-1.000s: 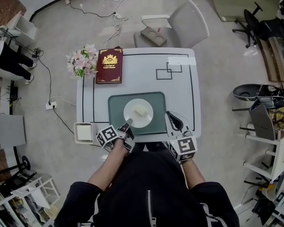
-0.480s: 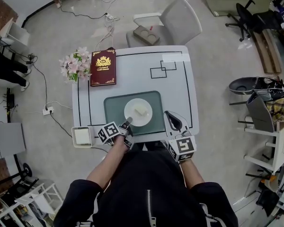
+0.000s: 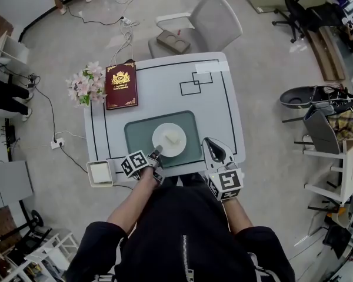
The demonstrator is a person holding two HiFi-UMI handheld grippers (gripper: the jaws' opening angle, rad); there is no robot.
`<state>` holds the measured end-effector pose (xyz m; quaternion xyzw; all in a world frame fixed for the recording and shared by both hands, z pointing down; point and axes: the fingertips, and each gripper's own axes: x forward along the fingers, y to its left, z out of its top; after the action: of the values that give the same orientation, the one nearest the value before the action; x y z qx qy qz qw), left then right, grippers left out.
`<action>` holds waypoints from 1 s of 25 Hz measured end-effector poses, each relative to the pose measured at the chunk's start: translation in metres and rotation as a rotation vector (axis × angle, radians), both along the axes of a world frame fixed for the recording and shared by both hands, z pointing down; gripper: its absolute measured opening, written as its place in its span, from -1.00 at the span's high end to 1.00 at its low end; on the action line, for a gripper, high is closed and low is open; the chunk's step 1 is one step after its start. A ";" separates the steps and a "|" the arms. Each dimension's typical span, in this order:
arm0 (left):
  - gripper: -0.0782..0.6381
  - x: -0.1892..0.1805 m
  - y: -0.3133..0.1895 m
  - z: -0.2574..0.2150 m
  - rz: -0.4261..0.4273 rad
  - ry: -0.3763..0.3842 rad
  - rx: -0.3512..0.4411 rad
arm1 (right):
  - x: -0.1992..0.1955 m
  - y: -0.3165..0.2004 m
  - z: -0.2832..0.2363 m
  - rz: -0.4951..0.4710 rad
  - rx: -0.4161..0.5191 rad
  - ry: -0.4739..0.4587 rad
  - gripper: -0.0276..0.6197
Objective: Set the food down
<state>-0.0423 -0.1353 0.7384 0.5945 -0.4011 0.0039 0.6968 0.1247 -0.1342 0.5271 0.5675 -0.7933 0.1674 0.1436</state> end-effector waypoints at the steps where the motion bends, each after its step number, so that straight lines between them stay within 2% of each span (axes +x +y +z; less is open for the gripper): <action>1: 0.75 0.000 -0.001 0.001 0.013 -0.019 0.008 | 0.001 0.000 0.000 0.003 -0.001 0.000 0.89; 5: 0.75 -0.001 -0.002 0.003 0.068 -0.096 0.039 | 0.005 0.003 0.001 0.017 -0.005 0.000 0.89; 16: 0.75 0.002 -0.008 0.003 0.147 -0.190 0.106 | 0.009 0.001 -0.001 0.022 -0.002 -0.003 0.89; 20: 0.69 0.004 -0.009 0.002 0.250 -0.280 0.178 | 0.008 -0.002 -0.001 0.016 -0.004 -0.004 0.89; 25: 0.50 0.009 -0.008 0.001 0.381 -0.393 0.266 | 0.009 -0.003 0.001 0.015 -0.007 -0.007 0.89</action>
<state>-0.0337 -0.1428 0.7396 0.7331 -0.4065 0.1970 0.5085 0.1334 -0.1368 0.5281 0.5725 -0.7888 0.1731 0.1415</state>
